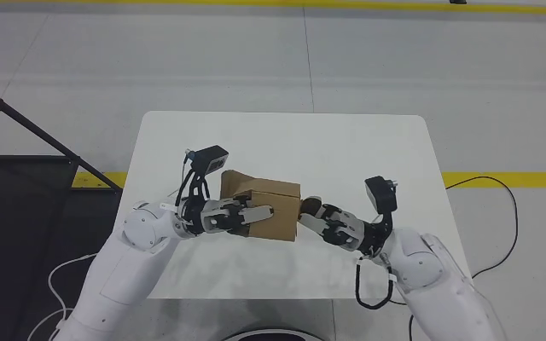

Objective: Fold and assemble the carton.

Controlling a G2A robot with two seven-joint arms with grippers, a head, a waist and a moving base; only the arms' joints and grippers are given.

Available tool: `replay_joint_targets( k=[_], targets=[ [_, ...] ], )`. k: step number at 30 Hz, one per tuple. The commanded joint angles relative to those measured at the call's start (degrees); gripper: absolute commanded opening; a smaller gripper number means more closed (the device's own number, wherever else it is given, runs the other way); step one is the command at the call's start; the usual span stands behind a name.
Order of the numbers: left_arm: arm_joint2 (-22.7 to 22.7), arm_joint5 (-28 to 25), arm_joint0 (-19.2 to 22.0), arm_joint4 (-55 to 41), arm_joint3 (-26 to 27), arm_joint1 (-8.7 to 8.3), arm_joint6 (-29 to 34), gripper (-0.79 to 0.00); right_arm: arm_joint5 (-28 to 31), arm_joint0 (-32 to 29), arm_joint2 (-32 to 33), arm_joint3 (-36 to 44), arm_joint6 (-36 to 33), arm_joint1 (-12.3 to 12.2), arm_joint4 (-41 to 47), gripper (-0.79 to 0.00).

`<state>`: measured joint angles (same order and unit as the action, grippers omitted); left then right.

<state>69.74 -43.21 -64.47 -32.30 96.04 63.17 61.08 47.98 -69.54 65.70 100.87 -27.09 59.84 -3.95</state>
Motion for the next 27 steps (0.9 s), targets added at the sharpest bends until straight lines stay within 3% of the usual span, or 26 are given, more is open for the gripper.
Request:
replay_joint_targets(
  k=[1, 23, 27],
  targets=[
    [-0.06, 0.09, 0.05, -0.05, 0.00, -0.05, 0.08, -0.785, 0.02, -0.03, 0.07, 0.31, 0.08, 0.02, -0.36, -0.514],
    [-1.09, 0.38, 0.50, -0.22, -0.09, -0.37, 0.38, -0.785, -0.35, 1.26, -0.30, 0.77, -2.41, 0.14, -1.36, -0.502],
    [-1.08, 0.27, 0.53, -0.27, -0.17, -0.43, 0.26, -0.785, -0.84, 0.82, 0.62, 1.12, -2.18, 0.02, -2.79, -0.459]
  ],
)
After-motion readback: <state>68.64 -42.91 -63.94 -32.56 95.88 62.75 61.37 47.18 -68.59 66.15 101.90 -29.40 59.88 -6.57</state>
